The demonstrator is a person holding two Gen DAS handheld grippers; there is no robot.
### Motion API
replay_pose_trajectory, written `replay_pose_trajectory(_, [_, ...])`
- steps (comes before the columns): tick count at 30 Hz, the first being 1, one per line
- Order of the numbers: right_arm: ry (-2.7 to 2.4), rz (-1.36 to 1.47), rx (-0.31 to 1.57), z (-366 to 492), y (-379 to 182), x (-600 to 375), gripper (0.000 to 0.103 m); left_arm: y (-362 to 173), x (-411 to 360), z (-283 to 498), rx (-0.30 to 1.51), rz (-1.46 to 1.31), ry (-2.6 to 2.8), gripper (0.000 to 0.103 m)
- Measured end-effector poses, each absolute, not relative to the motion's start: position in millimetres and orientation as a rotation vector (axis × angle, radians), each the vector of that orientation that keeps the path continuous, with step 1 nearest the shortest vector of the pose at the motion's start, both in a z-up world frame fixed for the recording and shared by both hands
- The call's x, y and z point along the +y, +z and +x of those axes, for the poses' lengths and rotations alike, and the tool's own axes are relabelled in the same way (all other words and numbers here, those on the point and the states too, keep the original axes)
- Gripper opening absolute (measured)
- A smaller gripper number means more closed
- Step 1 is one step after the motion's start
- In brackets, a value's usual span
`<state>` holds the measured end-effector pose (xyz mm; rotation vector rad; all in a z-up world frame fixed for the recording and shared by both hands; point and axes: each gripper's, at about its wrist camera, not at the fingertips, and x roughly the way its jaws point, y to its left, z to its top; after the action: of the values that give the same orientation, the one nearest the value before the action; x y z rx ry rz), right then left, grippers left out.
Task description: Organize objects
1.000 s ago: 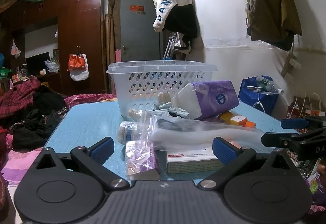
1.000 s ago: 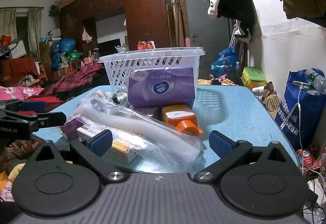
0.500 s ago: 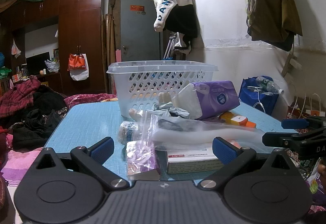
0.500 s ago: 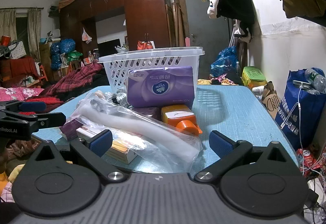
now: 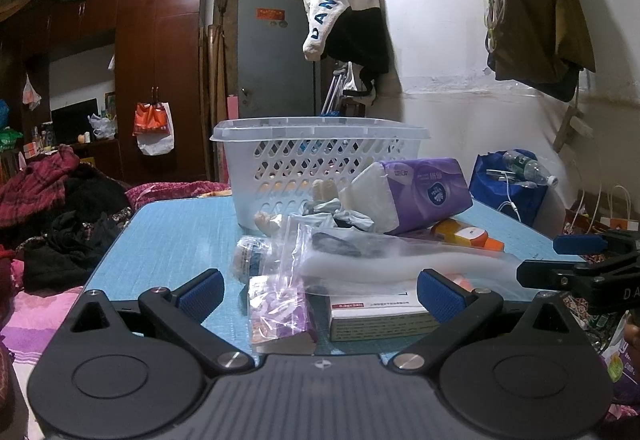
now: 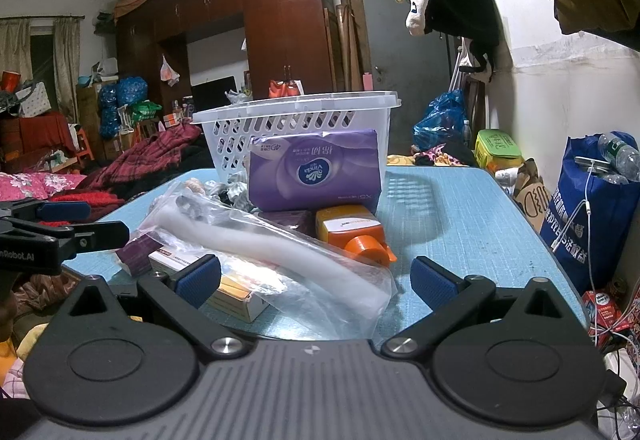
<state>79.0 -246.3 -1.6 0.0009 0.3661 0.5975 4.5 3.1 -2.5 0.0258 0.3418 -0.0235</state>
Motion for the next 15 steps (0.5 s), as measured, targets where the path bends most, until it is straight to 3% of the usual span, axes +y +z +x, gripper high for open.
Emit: replay_pose_trajectory(15, [0.596,0.004,0.365,79.7,-1.6,-246.8,0.103,-4.3,6.7,7.1,0.35,0.018,-0.02,0.103])
